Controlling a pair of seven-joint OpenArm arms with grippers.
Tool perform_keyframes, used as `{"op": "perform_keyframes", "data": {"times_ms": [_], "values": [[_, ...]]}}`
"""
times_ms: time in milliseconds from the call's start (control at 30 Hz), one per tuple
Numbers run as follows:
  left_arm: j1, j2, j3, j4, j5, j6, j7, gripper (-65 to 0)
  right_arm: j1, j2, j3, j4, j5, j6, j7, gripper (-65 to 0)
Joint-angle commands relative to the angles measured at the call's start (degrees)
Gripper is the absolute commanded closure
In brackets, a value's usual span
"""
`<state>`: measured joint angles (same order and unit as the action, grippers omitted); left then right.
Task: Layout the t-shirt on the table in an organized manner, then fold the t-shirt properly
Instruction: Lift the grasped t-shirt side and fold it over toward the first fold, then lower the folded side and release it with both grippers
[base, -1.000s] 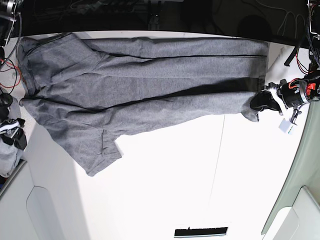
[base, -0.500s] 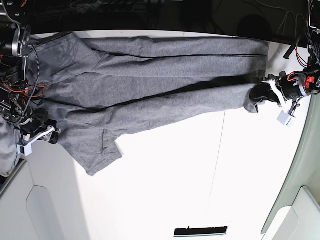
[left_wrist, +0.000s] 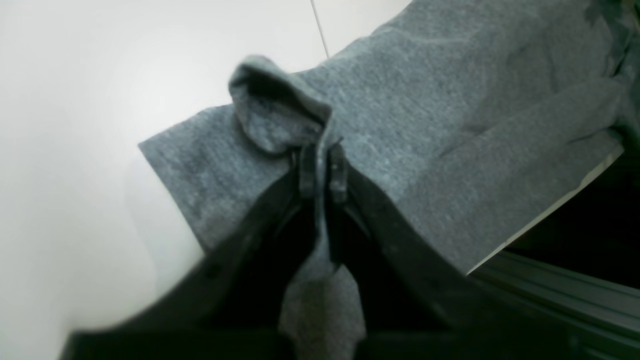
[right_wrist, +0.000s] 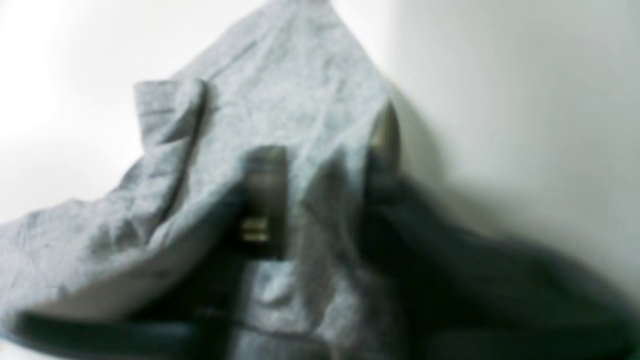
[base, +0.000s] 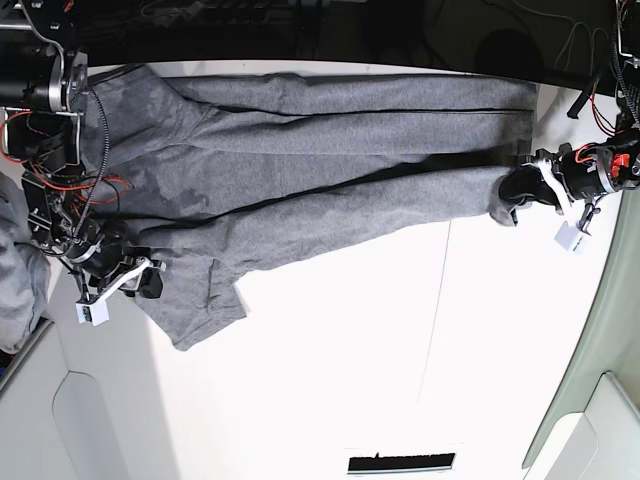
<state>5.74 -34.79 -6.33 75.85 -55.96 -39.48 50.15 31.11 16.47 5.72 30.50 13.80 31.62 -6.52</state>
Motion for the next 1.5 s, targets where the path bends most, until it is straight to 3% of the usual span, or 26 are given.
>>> {"op": "perform_keyframes", "data": {"times_ms": [0, 267, 500, 667, 867, 1233, 1467], "values": [[-0.7, -1.1, -0.5, 0.9, -1.0, -0.5, -1.2, 0.0, 1.6, 0.5, 0.1, 1.4, 0.0, 0.1, 1.2, 0.0], [-0.9, -2.6, -0.5, 0.9, -3.9, -0.5, -0.8, 0.0, -3.5, 3.7, 2.0, 12.8, -0.1, 0.8, -3.7, 0.0], [-0.9, -6.6, -0.5, 0.9, -12.5, -0.5, 5.1, 0.0, -21.1, 6.6, 10.3, 37.1, 10.8, 0.8, -10.8, 0.0], [-0.9, -7.1, -0.5, 0.9, -13.7, -0.5, 6.8, 0.0, -31.9, 6.6, 15.6, 51.7, 17.4, 0.8, -13.9, 0.0], [-0.1, -7.5, -0.5, 0.9, -13.9, -0.5, 9.3, 0.0, -40.1, 6.5, 16.5, 63.7, 21.1, 0.8, -18.9, 0.0], [1.3, -8.1, -0.5, 0.9, -14.6, -0.5, 10.1, 0.0, -52.0, 6.3, 16.5, 73.2, 21.2, 0.8, -19.3, 0.0], [2.8, -8.0, -0.5, 0.9, -13.2, -0.5, 10.1, -0.8, -56.0, 2.6, 16.5, 73.2, 20.2, 0.8, -19.5, 0.0]]}}
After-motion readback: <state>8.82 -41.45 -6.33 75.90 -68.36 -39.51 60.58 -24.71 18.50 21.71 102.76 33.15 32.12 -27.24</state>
